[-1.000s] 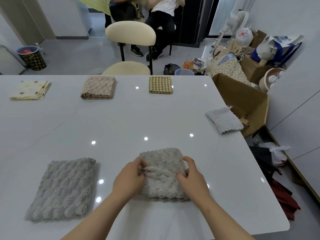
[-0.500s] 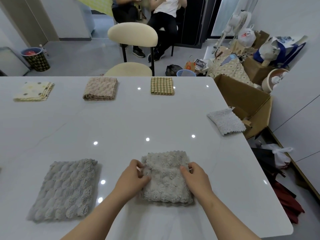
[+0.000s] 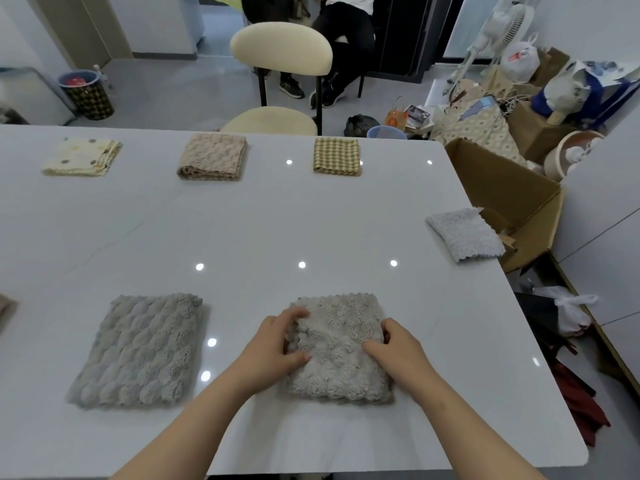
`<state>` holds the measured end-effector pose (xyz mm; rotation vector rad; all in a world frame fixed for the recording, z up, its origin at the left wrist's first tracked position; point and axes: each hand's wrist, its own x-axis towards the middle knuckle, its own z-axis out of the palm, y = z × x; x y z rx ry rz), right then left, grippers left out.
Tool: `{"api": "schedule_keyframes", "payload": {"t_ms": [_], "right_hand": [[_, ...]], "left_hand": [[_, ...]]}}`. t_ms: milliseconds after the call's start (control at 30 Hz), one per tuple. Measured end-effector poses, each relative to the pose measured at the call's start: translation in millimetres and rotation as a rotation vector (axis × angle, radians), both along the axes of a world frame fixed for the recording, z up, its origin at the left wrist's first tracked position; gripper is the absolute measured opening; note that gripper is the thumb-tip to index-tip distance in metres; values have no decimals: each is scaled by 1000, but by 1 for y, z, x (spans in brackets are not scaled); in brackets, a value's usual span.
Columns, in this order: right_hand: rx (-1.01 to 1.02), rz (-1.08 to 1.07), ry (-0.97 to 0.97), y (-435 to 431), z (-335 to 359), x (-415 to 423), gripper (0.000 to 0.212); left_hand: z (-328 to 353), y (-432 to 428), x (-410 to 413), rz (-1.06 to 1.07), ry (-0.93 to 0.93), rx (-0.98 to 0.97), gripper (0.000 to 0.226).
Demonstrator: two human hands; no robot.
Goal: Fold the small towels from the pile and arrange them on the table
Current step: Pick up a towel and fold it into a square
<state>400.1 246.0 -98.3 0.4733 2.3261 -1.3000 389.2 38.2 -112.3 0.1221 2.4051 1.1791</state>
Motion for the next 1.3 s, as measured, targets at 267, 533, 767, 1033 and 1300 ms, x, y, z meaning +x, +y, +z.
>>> {"api": "schedule_keyframes", "payload": {"t_ms": [267, 533, 767, 1033, 1300], "right_hand": [[25, -46, -3, -3, 0, 3, 12], [75, -250, 76, 3, -2, 13, 21], [195, -196, 170, 23, -6, 12, 19], [287, 42, 257, 89, -13, -27, 28], [332, 502, 303, 186, -15, -56, 30]], "left_hand": [[5, 4, -4, -88, -78, -90, 52], [15, 12, -18, 75, 243, -209, 32], [20, 52, -33, -181, 473, -291, 33], [18, 120, -47, -172, 506, -417, 33], [-8, 211, -31, -58, 454, -635, 35]]}}
